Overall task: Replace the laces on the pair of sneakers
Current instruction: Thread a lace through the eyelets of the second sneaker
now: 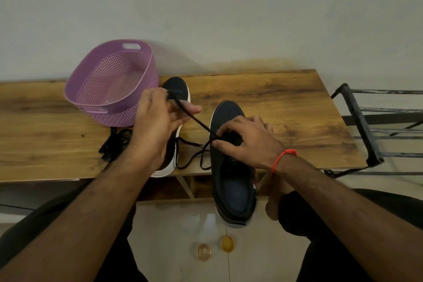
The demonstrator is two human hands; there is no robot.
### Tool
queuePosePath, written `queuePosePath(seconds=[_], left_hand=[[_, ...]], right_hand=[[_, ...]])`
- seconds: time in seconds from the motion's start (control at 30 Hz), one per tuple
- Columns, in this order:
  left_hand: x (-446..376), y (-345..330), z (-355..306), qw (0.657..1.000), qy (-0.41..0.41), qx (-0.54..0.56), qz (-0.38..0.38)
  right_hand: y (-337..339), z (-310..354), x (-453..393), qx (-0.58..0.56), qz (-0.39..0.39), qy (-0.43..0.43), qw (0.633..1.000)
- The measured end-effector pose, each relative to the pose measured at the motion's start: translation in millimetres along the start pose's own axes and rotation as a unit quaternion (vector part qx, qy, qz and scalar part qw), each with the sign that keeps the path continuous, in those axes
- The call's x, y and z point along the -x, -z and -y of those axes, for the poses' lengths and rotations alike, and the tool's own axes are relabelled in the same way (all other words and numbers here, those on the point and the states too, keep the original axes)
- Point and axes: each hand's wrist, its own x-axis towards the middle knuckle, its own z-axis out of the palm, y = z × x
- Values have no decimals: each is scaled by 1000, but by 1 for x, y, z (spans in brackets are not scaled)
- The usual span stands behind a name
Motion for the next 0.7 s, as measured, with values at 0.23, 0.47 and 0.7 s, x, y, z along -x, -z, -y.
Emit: queuePosePath(seconds=[0.23, 0.47, 0.7], left_hand=[[7, -2, 18, 820, -111, -534, 172], [2, -3, 5, 941, -160, -300, -2], [3, 1, 4, 979, -31, -194, 47]], right_hand=[[3, -2, 1, 9, 9, 7, 1000], [3, -3, 0, 20, 23, 3, 1000], [4, -2, 0, 7, 25, 3, 1000]])
